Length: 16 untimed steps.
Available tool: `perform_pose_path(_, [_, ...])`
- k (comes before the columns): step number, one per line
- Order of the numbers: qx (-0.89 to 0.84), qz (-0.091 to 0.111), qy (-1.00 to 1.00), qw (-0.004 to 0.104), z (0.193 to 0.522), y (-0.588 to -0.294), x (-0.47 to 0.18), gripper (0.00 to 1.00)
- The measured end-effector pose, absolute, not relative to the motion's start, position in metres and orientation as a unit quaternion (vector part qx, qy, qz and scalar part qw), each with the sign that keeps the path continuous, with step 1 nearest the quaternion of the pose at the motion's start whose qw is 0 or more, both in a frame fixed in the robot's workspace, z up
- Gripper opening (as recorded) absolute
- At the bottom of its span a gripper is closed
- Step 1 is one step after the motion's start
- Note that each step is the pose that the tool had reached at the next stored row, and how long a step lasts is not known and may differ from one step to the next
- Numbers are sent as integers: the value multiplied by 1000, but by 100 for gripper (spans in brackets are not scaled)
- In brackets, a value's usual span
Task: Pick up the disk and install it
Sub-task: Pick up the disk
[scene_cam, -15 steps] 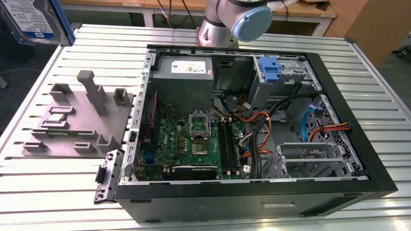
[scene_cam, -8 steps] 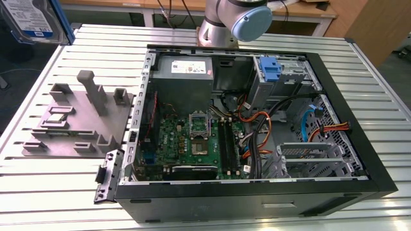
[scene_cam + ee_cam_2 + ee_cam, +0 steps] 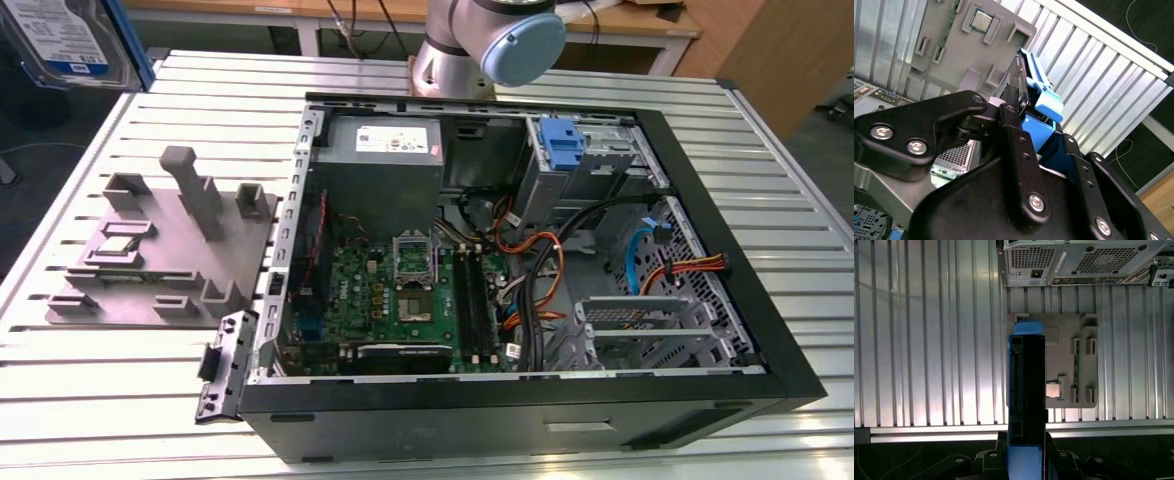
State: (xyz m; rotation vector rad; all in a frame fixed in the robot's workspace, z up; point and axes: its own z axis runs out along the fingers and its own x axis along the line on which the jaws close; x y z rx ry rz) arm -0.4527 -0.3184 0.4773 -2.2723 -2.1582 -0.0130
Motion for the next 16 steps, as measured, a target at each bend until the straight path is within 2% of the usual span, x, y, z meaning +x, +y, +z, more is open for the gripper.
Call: perform_pose_path(16, [-725,-4,-689,4,482,-318,-453,36])
